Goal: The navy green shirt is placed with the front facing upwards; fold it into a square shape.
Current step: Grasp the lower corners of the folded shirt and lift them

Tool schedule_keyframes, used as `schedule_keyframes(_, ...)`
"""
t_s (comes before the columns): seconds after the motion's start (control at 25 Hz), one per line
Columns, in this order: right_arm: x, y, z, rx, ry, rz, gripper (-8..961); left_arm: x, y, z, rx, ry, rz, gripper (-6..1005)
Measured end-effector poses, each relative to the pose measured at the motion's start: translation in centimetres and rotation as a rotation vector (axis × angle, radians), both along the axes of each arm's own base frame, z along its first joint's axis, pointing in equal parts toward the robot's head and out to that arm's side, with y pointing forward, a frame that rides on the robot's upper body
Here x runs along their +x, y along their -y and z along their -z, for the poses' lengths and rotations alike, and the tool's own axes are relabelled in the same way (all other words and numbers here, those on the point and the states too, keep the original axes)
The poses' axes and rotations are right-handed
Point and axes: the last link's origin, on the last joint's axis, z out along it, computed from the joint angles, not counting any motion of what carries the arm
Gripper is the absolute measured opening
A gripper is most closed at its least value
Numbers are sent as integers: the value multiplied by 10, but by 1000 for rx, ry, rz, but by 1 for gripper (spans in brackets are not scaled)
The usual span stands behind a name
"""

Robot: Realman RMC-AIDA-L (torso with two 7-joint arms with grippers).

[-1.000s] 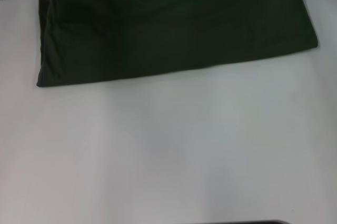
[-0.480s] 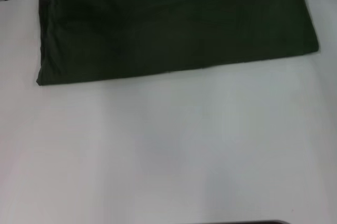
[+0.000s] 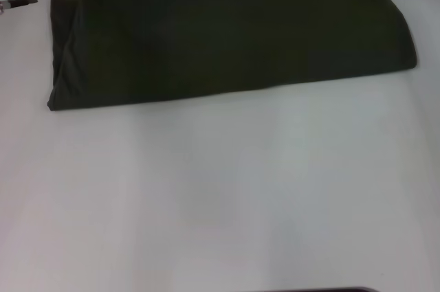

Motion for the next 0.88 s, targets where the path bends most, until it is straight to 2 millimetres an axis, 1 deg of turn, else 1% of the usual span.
schedule_keyframes(0.24, 1, 3, -2, -65, -28, 8, 508, -2, 2, 0, -13, 1, -3, 529)
schedule_keyframes(0.4, 4, 11, 0, -121, -53, 12, 566, -2, 4, 0, -24, 7, -2, 579)
schedule_keyframes(0.44, 4, 13, 0, -135, -58, 11, 612, -1, 5, 0, -30, 10, 0, 578)
schedule_keyframes(0.6, 3, 29, -7, -228, -124, -4, 798, 3, 11, 1, -82, 40, 21, 576)
schedule_keyframes(0.76, -3, 53, -20, -285, -212, -45, 887, 6, 22, -8, -127, 63, 52, 574)
schedule_keyframes(0.84, -4, 66, -23, -316, -257, -63, 931, 6, 29, -12, -160, 72, 64, 573)
schedule_keyframes(0.88, -3, 72, -25, -329, -279, -69, 930, 7, 33, -13, -181, 75, 69, 573)
